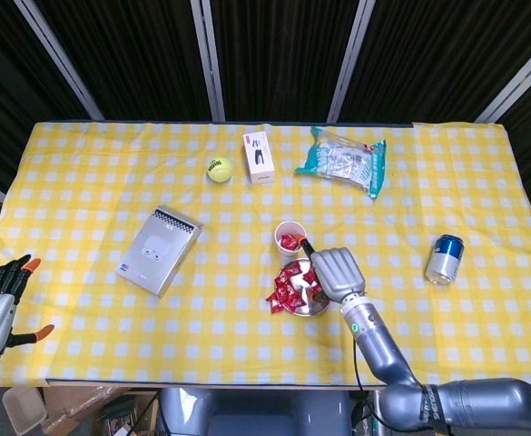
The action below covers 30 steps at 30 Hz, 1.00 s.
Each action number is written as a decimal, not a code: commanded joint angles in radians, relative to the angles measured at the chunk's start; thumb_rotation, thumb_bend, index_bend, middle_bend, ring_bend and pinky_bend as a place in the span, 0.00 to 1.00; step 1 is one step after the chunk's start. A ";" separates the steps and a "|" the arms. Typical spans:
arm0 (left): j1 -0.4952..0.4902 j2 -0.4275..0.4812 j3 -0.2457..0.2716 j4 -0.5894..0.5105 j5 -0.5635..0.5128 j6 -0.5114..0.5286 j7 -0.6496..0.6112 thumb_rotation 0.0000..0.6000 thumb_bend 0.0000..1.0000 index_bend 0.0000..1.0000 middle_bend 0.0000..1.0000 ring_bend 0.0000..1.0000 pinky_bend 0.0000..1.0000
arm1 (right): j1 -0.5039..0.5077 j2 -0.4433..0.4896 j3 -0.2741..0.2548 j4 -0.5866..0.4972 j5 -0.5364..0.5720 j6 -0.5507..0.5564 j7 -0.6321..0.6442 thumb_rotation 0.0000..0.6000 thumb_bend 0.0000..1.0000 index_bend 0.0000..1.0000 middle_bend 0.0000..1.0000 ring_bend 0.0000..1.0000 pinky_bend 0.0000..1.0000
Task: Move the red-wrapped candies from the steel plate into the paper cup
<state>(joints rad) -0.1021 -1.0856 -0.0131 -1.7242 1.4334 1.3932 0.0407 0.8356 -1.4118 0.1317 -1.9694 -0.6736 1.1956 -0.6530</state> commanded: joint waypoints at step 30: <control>0.010 -0.008 0.001 0.008 0.008 0.019 0.021 1.00 0.00 0.00 0.00 0.00 0.00 | -0.154 -0.162 -0.144 0.037 -0.317 -0.032 0.061 1.00 0.29 0.32 0.88 0.99 1.00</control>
<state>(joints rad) -0.0920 -1.0940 -0.0124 -1.7167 1.4417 1.4126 0.0619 0.6780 -1.5633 -0.0175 -1.9438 -0.9780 1.1732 -0.5969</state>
